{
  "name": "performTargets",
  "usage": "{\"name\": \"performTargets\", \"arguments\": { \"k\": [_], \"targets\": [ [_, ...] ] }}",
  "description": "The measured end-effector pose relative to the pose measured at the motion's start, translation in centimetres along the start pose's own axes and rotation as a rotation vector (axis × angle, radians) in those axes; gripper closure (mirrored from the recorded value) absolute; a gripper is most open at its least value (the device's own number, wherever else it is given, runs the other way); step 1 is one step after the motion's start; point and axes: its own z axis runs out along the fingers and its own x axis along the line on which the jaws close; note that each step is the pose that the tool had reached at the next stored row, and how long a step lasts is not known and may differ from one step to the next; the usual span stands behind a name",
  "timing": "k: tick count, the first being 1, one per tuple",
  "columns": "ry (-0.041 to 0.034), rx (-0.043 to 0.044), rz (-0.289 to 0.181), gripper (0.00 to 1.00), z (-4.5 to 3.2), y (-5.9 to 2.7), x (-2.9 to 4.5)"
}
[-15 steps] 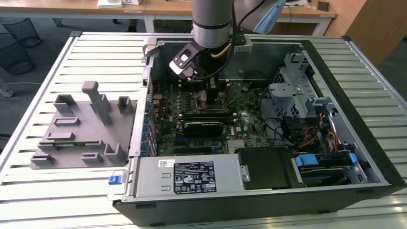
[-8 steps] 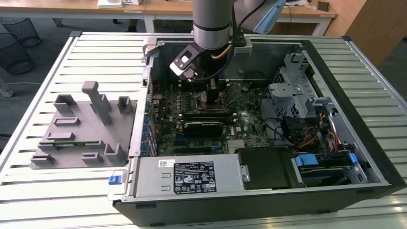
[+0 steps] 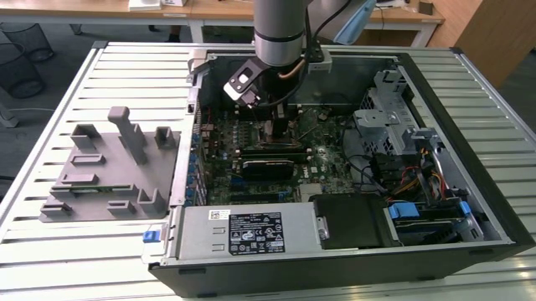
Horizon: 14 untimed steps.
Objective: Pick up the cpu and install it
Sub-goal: 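Place the cpu into insertion slot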
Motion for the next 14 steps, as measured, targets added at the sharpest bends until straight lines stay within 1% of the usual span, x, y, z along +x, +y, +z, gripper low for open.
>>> {"name": "performTargets", "arguments": {
  "k": [7,14],
  "targets": [
    [0.0,0.0,0.0,0.47,0.2,-0.01,0.0],
    [-0.0002,0.0001,0.0,0.47,0.72,0.0,0.21]
  ]
}}
